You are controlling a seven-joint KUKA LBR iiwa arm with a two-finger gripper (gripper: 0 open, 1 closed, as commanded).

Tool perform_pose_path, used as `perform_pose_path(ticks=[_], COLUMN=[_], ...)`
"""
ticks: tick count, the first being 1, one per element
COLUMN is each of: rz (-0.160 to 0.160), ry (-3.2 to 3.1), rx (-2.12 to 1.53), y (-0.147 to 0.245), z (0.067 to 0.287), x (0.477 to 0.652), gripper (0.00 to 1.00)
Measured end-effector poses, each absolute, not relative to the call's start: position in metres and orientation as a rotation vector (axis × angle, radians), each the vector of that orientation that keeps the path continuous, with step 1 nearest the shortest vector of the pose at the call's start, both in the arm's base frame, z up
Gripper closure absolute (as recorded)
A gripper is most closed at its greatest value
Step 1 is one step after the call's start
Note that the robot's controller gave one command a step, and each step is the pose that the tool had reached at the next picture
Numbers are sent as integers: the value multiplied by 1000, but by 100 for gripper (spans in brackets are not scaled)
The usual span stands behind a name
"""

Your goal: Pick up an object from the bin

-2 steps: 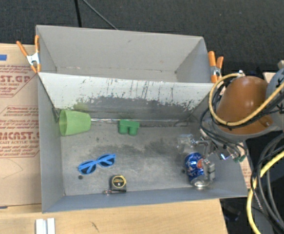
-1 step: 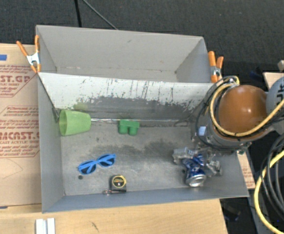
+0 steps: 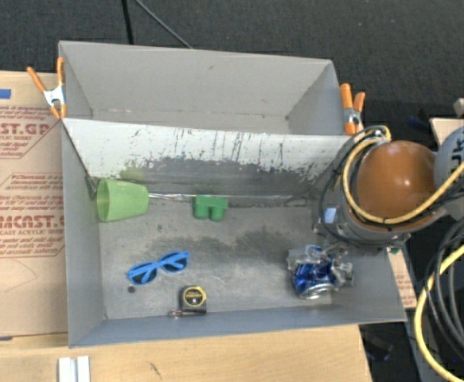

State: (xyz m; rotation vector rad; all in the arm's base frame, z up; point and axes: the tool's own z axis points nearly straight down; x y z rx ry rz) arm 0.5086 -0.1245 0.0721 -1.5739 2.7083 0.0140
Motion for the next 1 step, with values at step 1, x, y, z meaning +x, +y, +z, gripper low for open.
perform_pose_path(ticks=[1], rz=[-8], ry=[2736], rx=[-1528], y=[-129], z=[212], x=[531], gripper=[100])
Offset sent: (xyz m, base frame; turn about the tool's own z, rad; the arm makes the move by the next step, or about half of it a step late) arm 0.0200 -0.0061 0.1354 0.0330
